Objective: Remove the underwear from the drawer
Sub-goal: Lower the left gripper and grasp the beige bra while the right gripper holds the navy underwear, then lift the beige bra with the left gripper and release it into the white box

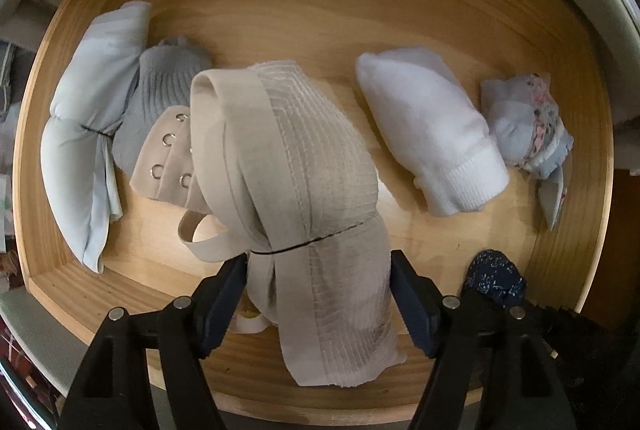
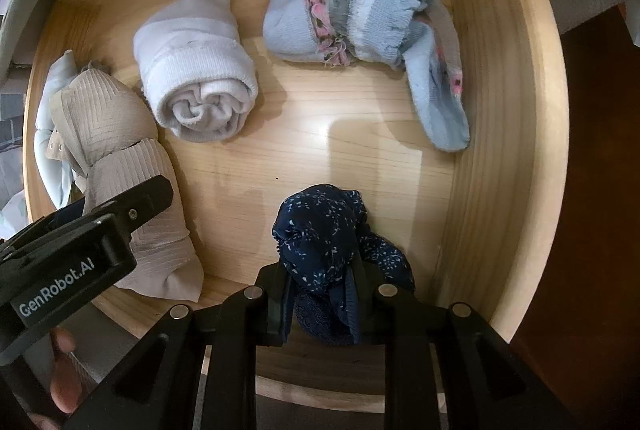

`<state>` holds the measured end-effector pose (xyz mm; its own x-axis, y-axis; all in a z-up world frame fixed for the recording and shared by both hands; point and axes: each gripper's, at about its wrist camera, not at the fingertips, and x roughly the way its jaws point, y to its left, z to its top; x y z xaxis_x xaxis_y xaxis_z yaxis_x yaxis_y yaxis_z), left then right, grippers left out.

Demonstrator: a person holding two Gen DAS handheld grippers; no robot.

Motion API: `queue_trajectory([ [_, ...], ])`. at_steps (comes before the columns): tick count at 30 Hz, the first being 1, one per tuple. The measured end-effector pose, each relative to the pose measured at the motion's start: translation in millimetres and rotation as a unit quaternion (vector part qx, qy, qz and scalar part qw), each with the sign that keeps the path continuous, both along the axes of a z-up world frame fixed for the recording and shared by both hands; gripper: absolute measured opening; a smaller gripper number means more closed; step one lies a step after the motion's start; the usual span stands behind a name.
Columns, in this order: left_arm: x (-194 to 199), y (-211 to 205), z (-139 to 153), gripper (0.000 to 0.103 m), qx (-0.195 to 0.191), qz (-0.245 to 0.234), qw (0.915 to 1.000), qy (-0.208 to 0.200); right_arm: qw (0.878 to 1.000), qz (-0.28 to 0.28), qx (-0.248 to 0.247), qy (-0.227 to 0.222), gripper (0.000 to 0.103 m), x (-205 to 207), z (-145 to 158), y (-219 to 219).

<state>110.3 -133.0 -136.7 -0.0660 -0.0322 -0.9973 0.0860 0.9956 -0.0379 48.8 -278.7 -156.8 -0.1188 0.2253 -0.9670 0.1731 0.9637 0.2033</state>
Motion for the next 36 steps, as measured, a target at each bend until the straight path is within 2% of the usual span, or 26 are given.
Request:
queue_trajectory([
  [6,-3.8,-13.7,-2.8,0.061,-0.001,-0.021,0.9997,-0.011,1.0,0.0,-0.002,0.0,0.02,1.0,-1.1,1.7],
  [13,-11.8,-13.2,5.0,0.056,-0.012,-0.028,0.9994,-0.018,1.0,-0.002,0.001,-0.001,0.02,2.2,-2.7,-1.3],
  [26,-34.7,-10.7,69.9,0.055,-0.021,-0.076,0.9937,-0.079,1.0,0.001,-0.004,-0.001,0.02,3.3,-3.3,1.5],
  [36,-55.1,-1.6,107.4,0.055,-0.002,-0.135,0.9787,-0.154,1.0,0.008,-0.012,0.0,0.02,3.7,-1.4,5.9],
])
